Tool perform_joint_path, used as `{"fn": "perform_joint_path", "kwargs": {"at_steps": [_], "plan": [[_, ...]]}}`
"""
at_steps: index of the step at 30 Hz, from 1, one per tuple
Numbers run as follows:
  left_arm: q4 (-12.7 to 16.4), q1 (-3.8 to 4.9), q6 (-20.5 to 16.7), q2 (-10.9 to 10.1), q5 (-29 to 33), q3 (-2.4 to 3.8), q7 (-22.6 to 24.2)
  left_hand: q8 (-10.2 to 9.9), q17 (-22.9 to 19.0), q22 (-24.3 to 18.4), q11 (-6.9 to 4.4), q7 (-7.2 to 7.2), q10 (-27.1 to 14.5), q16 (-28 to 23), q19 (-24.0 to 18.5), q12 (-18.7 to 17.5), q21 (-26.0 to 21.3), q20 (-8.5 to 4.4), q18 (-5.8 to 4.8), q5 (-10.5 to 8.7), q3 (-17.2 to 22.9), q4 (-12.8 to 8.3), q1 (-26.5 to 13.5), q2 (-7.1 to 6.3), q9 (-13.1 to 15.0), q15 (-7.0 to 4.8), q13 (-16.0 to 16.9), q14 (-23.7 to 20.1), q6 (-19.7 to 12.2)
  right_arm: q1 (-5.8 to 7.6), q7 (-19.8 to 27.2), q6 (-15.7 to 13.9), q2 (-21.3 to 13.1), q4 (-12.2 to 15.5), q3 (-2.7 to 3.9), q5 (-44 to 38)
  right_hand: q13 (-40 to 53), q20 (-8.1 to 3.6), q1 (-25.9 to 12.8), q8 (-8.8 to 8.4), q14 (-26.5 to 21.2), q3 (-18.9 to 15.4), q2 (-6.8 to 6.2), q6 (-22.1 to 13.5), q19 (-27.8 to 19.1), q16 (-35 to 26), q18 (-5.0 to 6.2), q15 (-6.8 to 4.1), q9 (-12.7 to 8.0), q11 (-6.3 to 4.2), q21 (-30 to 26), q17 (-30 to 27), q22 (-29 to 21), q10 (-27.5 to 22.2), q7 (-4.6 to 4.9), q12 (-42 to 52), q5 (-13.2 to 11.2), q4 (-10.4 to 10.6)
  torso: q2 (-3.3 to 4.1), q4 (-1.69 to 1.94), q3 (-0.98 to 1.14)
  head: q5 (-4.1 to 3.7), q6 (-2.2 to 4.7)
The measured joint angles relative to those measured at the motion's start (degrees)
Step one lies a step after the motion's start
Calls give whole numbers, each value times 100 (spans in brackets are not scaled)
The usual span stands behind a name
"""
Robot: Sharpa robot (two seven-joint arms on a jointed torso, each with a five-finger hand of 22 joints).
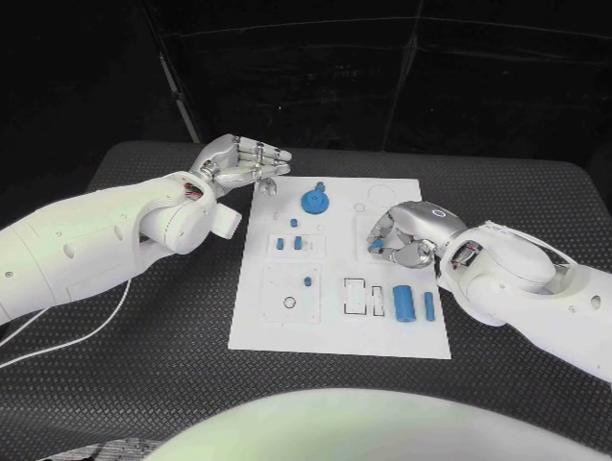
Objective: Assemble the parts on the task board
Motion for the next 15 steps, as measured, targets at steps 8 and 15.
{"fn": "perform_joint_path", "kwargs": {"at_steps": [8, 15], "plan": [[1, 0, 4, -1, 0, 0, -2, 0, 0, 0, 0, 0, 0, 0, 0, 0, 0, 0, 0, 0, 0, 0, 0, 0, 0, 0, 0, 0, 0, -7, -72, -88, -3, 33, -7, -104, 69, -38, 128, 21, 21, 225, -9, 37, 38, 0, -1, -21, -1, 42, 52, 14, 98, 41, 2, 11, -34, -136, -3, 0, 1, -14, -5], [4, 0, 10, -7, 0, 0, -4, 0, -11, -4, 0, 0, 0, -24, 0, 30, 0, 0, 0, 0, 0, 0, -21, 21, -1, 0, -1, 0, 0, -9, -100, -203, -42, 176, -7, -161, 80, -59, 145, 21, 21, 301, 5, 55, 59, 31, 0, -21, -11, 42, 108, 39, 168, 40, 20, 9, -47, -177, -3, -2, 1, -19, -7]]}}
